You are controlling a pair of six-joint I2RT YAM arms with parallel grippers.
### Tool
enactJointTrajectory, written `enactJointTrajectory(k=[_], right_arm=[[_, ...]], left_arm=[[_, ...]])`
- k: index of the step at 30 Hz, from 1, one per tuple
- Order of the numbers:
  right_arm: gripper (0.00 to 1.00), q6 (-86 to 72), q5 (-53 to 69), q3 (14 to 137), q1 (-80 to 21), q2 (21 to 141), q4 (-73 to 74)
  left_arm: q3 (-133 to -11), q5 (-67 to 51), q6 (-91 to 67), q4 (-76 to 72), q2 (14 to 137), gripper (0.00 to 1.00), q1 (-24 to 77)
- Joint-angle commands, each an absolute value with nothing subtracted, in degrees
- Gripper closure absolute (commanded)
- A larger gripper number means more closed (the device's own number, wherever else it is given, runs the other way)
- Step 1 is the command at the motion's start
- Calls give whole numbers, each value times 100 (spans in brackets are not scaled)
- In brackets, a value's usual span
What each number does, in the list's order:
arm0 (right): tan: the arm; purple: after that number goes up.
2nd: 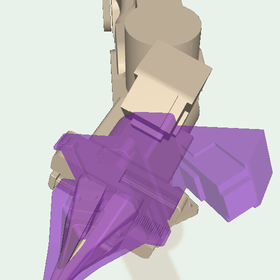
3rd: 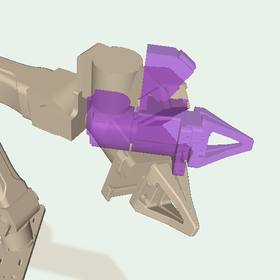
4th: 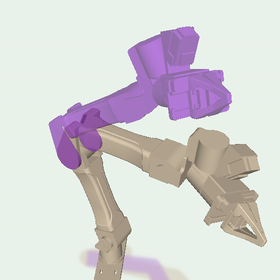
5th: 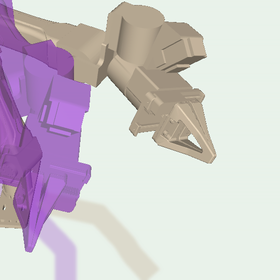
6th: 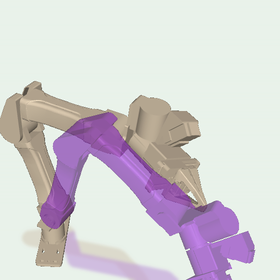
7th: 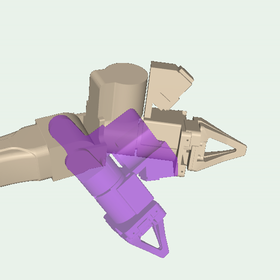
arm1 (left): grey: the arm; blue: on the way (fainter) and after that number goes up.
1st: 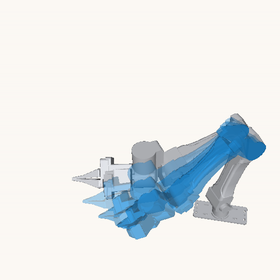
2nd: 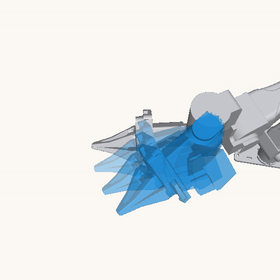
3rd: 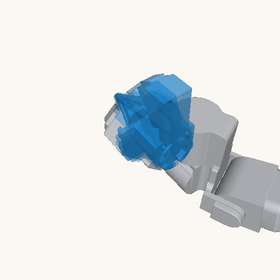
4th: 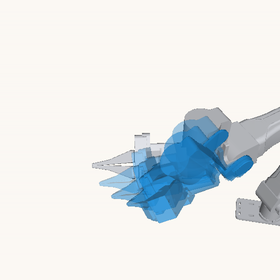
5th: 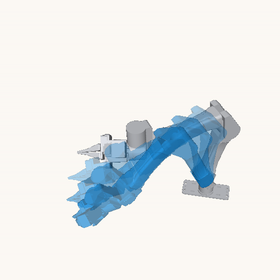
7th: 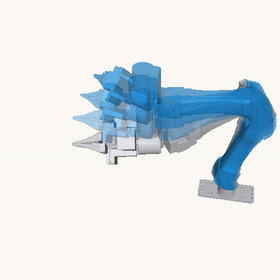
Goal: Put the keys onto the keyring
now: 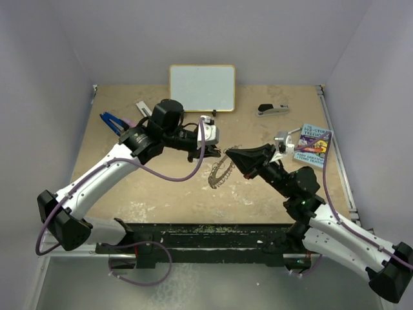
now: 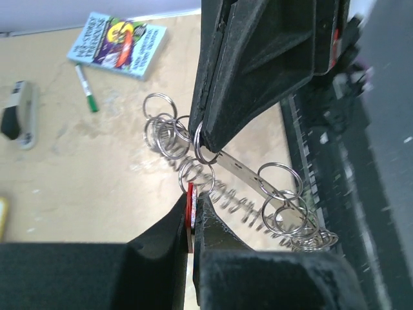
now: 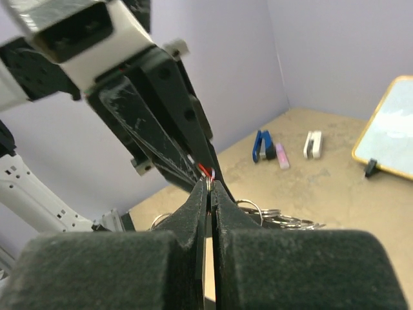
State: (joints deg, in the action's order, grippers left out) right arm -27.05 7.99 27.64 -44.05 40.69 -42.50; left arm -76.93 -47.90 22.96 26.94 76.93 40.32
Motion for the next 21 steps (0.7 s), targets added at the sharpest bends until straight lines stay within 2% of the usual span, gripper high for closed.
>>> enactJointTrajectory(k=[1,5,6,10,11,12,15,21], right_arm=[[98,-2865,246,2838,-4431,3870,-3849],[96,-3059,-55,2757,-4422,4121,-3591],[93,-3097,-200,2761,-4429,4215,-3534],[65,-3187,-623,2884,-4427,4631,-3221],[52,-3205,-754,2931,-4422,4723,-3117],[44,-3223,-835,2984,-4421,4788,-3035],[33,-3361,-1385,3124,-4403,4875,-2663],[7,-3953,-2642,3629,-4255,5092,-698]], left_arm=[[-8176,-3360,4011,3629,7674,97,4002],[-8251,-2610,4807,3636,7820,97,4005],[-8256,-2482,4936,3621,7876,97,4007],[-8155,-2214,5355,3371,8079,97,4003],[-8106,-2152,5435,3253,8118,97,4007],[-8064,-2116,5499,3143,8159,97,4006],[-8021,-2077,5662,2925,8289,97,4007],[-7711,-1415,6278,2210,8926,97,4004]])
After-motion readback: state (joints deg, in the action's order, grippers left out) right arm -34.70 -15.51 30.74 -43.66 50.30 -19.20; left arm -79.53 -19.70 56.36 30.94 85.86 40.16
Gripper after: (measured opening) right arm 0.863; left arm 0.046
